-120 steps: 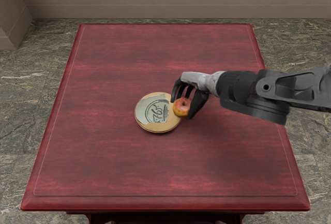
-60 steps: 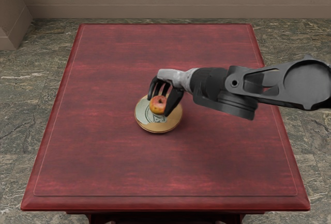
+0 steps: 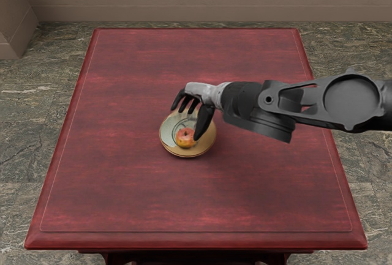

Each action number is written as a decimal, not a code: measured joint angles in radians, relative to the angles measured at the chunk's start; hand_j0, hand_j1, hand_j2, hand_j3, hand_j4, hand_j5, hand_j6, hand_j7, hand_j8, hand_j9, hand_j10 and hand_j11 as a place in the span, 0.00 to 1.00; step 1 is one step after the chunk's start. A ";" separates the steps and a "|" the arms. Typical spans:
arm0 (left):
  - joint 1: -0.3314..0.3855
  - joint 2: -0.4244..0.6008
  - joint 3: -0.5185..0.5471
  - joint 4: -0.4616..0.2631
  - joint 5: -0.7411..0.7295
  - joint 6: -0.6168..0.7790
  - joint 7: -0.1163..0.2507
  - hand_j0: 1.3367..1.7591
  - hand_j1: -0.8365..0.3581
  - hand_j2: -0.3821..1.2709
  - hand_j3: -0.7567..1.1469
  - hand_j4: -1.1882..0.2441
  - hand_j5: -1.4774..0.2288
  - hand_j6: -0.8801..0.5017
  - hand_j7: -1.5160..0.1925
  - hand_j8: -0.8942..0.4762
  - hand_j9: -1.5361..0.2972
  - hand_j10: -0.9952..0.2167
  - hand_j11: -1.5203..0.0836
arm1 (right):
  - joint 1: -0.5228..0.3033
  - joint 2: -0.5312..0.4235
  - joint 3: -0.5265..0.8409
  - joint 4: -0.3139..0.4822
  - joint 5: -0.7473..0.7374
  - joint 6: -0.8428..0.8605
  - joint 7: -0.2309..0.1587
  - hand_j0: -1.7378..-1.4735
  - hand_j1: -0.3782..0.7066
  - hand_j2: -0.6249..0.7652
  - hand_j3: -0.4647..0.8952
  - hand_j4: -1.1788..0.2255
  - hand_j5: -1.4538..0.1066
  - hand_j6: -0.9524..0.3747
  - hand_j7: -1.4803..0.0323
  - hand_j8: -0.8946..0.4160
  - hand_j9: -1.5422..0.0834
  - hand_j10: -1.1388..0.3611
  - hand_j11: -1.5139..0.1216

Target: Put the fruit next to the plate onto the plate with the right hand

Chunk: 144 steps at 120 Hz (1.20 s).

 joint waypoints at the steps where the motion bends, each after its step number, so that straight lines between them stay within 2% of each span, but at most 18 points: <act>1: 0.000 0.000 0.000 0.000 0.000 0.000 0.000 0.76 0.76 0.26 0.40 0.67 0.69 0.47 0.71 0.48 0.67 0.63 0.76 | 0.000 -0.002 0.002 0.000 0.000 0.001 0.000 0.30 0.43 0.44 0.34 0.57 0.61 0.46 0.65 0.42 0.64 0.51 0.62; 18: 0.000 0.000 0.000 0.000 0.000 0.000 0.000 0.76 0.76 0.26 0.40 0.67 0.69 0.47 0.71 0.48 0.67 0.63 0.76 | 0.000 -0.068 0.062 0.003 0.013 0.053 0.006 0.30 0.37 0.43 0.34 0.61 0.67 0.49 0.71 0.45 0.69 0.55 0.67; 24: 0.000 0.000 0.000 0.000 0.000 0.000 0.000 0.76 0.76 0.26 0.40 0.67 0.69 0.47 0.71 0.48 0.67 0.63 0.76 | -0.001 -0.105 0.086 0.003 0.041 0.096 0.028 0.30 0.35 0.42 0.34 0.63 0.68 0.50 0.72 0.47 0.71 0.56 0.69; 34: 0.000 0.000 0.000 0.000 0.000 0.000 0.000 0.76 0.76 0.26 0.40 0.67 0.69 0.47 0.71 0.48 0.67 0.63 0.76 | -0.003 -0.194 0.109 0.003 0.125 0.205 0.108 0.30 0.29 0.43 0.34 0.66 0.73 0.54 0.77 0.50 0.75 0.60 0.73; 50: 0.000 0.000 0.000 0.000 0.000 0.000 0.000 0.76 0.76 0.26 0.40 0.67 0.69 0.47 0.71 0.48 0.67 0.63 0.76 | -0.027 -0.369 0.122 0.001 0.236 0.437 0.260 0.30 0.20 0.43 0.34 0.73 0.80 0.60 0.85 0.57 0.82 0.66 0.80; 58: 0.000 0.000 0.000 0.000 0.000 0.000 0.000 0.76 0.76 0.26 0.40 0.67 0.69 0.47 0.71 0.48 0.67 0.63 0.76 | -0.041 -0.462 0.125 -0.001 0.280 0.568 0.321 0.30 0.16 0.44 0.34 0.75 0.83 0.62 0.87 0.59 0.85 0.68 0.83; 68: 0.000 0.000 0.000 0.000 0.000 0.000 0.000 0.76 0.76 0.26 0.40 0.67 0.69 0.47 0.71 0.48 0.67 0.63 0.76 | -0.063 -0.568 0.127 -0.019 0.327 0.726 0.370 0.30 0.13 0.44 0.34 0.77 0.85 0.64 0.89 0.61 0.87 0.69 0.85; 79: 0.000 0.000 0.000 0.000 0.000 0.000 0.000 0.76 0.76 0.26 0.40 0.67 0.69 0.47 0.71 0.48 0.67 0.63 0.76 | -0.111 -0.649 0.131 -0.061 0.366 0.809 0.413 0.30 0.11 0.44 0.34 0.78 0.87 0.66 0.91 0.62 0.88 0.71 0.86; 94: 0.000 0.000 0.000 0.000 0.000 0.000 0.000 0.76 0.76 0.26 0.40 0.67 0.69 0.47 0.71 0.48 0.67 0.63 0.76 | -0.171 -0.724 0.134 -0.133 0.432 0.849 0.459 0.30 0.09 0.44 0.34 0.79 0.88 0.67 0.93 0.64 0.90 0.72 0.88; 110: 0.000 0.000 0.000 0.000 0.000 0.000 0.000 0.76 0.76 0.26 0.40 0.67 0.69 0.47 0.71 0.48 0.67 0.63 0.76 | -0.205 -0.801 0.135 -0.157 0.496 0.862 0.475 0.30 0.08 0.44 0.34 0.80 0.89 0.68 0.93 0.64 0.91 0.72 0.88; 144: 0.000 0.000 0.000 -0.001 0.000 0.000 0.000 0.76 0.76 0.26 0.40 0.67 0.69 0.47 0.71 0.48 0.67 0.63 0.76 | -0.222 -0.793 0.135 -0.156 0.546 0.867 0.478 0.30 0.07 0.44 0.34 0.81 0.90 0.69 0.94 0.65 0.91 0.73 0.89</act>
